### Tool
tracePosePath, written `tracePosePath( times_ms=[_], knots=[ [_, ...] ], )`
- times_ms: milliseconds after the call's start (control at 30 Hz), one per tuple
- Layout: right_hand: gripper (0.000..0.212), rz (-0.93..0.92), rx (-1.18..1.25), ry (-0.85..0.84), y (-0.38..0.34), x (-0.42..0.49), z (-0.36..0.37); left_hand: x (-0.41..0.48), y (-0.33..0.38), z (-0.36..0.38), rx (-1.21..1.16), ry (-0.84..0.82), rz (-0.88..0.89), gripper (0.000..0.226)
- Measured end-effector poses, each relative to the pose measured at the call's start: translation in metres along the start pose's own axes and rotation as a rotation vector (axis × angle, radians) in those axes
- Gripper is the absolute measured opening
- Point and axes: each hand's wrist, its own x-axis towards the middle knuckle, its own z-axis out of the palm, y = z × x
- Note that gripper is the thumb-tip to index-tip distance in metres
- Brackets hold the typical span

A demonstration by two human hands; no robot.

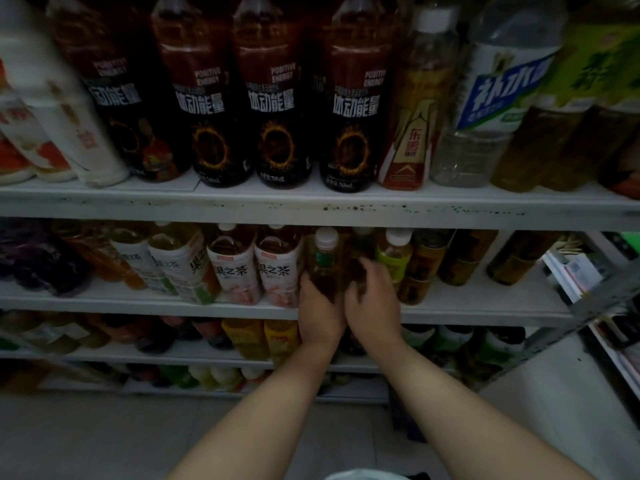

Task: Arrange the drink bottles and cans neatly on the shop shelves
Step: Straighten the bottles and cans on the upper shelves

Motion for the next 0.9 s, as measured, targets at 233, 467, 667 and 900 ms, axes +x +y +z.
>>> tracePosePath(
  times_ms=[233,467,667,900],
  knots=[
    [0.047,0.017,-0.122,0.114,-0.047,0.039,-0.003,-0.010,0.000,0.005,0.155,0.133,-0.093,0.059],
    [0.018,0.087,-0.201,-0.096,-0.056,0.069,-0.012,0.019,0.032,-0.033,-0.014,-0.094,0.389,0.071],
    [0.006,0.002,-0.341,-0.181,-0.052,0.070,-0.022,0.028,0.046,-0.049,0.339,-0.178,0.301,0.072],
    [0.026,-0.119,-0.271,-0.261,-0.047,0.073,-0.033,0.029,0.058,-0.059,0.744,-0.088,0.349,0.049]
  ],
)
